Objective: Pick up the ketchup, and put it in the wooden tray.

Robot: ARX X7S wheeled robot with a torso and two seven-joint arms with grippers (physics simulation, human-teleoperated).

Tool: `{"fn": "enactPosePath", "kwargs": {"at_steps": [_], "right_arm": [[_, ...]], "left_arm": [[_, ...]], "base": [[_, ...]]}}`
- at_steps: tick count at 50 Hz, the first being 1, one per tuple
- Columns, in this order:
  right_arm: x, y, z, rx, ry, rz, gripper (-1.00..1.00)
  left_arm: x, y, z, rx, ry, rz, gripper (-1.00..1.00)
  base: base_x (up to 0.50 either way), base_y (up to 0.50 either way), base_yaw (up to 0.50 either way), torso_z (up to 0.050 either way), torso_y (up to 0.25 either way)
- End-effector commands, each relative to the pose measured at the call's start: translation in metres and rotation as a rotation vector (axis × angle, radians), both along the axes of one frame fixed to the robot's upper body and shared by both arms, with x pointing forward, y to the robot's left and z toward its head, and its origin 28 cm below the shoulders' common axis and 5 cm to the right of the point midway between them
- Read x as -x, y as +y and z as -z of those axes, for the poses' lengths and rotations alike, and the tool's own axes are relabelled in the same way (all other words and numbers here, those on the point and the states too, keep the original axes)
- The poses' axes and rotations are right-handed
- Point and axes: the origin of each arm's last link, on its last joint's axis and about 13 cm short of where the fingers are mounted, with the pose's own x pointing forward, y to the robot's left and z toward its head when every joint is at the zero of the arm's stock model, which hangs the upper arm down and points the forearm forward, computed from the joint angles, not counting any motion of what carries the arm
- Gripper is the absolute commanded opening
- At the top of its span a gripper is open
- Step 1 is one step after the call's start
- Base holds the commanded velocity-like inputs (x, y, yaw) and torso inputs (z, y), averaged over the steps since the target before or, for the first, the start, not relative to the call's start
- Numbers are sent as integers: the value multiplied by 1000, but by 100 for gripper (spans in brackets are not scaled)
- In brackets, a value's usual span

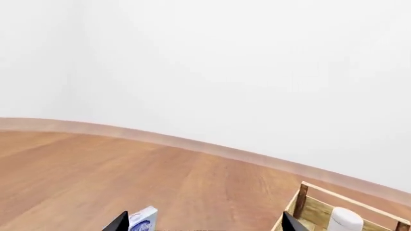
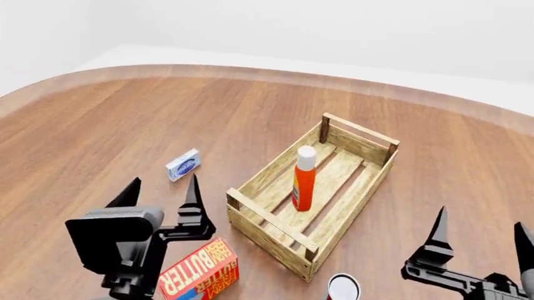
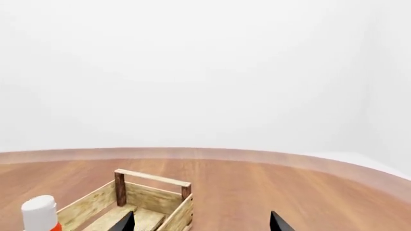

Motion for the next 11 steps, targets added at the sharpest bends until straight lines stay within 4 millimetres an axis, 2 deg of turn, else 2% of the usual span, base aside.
{"fn": "enactPosePath", "kwargs": {"at_steps": [1, 11], "right_arm": [[-5, 8, 1, 9, 0, -53, 100], [-10, 12, 3, 9, 3, -77, 100]], "left_arm": [[13, 10, 2, -1, -3, -49, 100], [15, 14, 4, -5, -3, -73, 100]], "base": [[0, 0, 0, 0, 0], [0, 0, 0, 0, 0]]}}
